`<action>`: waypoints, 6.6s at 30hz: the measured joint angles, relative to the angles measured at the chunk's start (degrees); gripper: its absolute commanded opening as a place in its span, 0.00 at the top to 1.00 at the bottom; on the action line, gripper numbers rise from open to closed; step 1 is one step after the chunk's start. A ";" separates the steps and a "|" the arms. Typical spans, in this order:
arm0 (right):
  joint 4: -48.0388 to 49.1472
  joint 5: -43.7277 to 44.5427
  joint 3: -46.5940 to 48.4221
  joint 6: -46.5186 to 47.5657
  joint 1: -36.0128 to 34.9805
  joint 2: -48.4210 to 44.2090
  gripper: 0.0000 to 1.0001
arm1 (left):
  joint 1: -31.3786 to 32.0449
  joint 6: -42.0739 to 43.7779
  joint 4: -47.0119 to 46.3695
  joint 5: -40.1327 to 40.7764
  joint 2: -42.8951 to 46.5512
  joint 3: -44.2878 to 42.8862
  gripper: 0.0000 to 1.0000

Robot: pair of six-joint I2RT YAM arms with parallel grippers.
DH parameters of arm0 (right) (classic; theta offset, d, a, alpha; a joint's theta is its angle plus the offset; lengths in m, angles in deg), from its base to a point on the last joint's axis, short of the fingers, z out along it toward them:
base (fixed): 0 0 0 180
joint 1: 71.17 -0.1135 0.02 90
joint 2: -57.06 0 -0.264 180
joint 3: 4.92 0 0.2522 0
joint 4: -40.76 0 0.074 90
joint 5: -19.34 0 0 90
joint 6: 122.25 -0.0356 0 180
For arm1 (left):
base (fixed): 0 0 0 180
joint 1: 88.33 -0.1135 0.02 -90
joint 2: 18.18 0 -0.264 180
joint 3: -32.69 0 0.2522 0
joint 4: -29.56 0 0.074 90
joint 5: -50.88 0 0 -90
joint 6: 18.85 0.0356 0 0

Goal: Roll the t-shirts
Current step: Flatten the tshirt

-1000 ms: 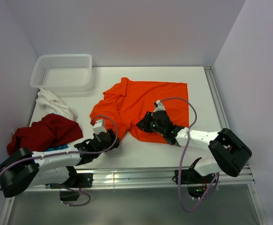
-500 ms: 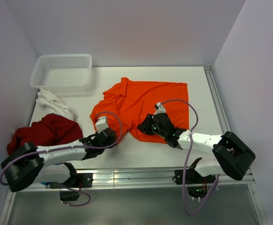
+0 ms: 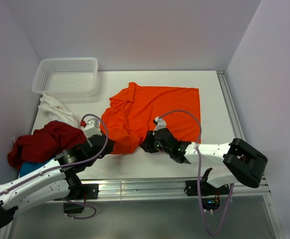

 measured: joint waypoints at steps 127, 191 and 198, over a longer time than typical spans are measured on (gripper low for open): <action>-58.16 48.81 -5.35 -26.40 -12.55 -67.84 0.04 | -0.59 11.50 -6.60 1.95 -0.02 4.04 0.01; -54.10 -2.49 -0.83 -13.86 57.46 -19.30 0.27 | -17.25 -5.51 12.44 -22.77 -11.28 -3.56 0.04; -54.34 -1.46 -2.58 -15.56 57.51 -21.81 0.27 | -18.10 -4.46 12.02 -23.74 -12.85 -3.58 0.04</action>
